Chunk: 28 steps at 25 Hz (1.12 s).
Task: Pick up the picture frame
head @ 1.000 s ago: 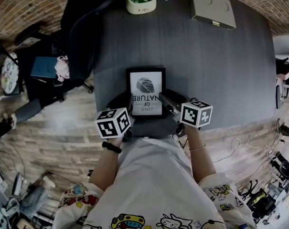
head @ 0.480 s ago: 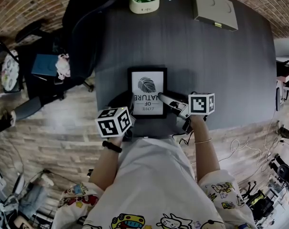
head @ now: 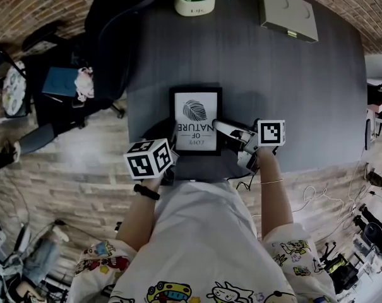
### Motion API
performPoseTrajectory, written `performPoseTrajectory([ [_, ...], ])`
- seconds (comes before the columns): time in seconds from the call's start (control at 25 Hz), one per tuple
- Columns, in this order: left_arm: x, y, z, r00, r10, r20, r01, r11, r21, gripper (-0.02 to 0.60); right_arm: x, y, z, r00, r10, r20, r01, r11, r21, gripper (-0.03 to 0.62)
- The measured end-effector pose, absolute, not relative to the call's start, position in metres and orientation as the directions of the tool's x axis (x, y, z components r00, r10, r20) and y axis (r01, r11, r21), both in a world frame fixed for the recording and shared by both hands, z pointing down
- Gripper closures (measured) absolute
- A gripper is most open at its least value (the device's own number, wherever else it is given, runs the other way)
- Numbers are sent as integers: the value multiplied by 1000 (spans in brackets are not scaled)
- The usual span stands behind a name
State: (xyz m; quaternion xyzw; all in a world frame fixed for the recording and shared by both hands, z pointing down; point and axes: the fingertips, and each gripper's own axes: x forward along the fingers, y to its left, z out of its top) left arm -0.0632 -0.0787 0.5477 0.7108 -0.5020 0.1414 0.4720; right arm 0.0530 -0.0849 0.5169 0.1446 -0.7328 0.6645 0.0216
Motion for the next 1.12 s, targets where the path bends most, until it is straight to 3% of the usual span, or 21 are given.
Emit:
performPoseTrajectory([
  [0.2,-64,-78,548,460,-579,673,-845,-53,533,497,24,-84,511,-982,-131,138,-150,80,-985,430],
  [0.44,-63,-79,548,466,-576,671,-840,-50,541,497,11,-84,512,-984,-112,140,-148,72,-986,452],
  [0.56,-64,-80,549,470,-574,670,-838,-51,544,497,11,-85,514,-982,-114,152,-161,71,-984,487],
  [0.68,-63,-80,549,474,-572,669,-836,-55,546,495,14,-86,524,-970,-122,208,-217,60,-974,577],
  [1.12,-62,-79,548,447,-586,676,-854,-54,518,492,16,-86,527,-965,-135,223,-232,52,-971,577],
])
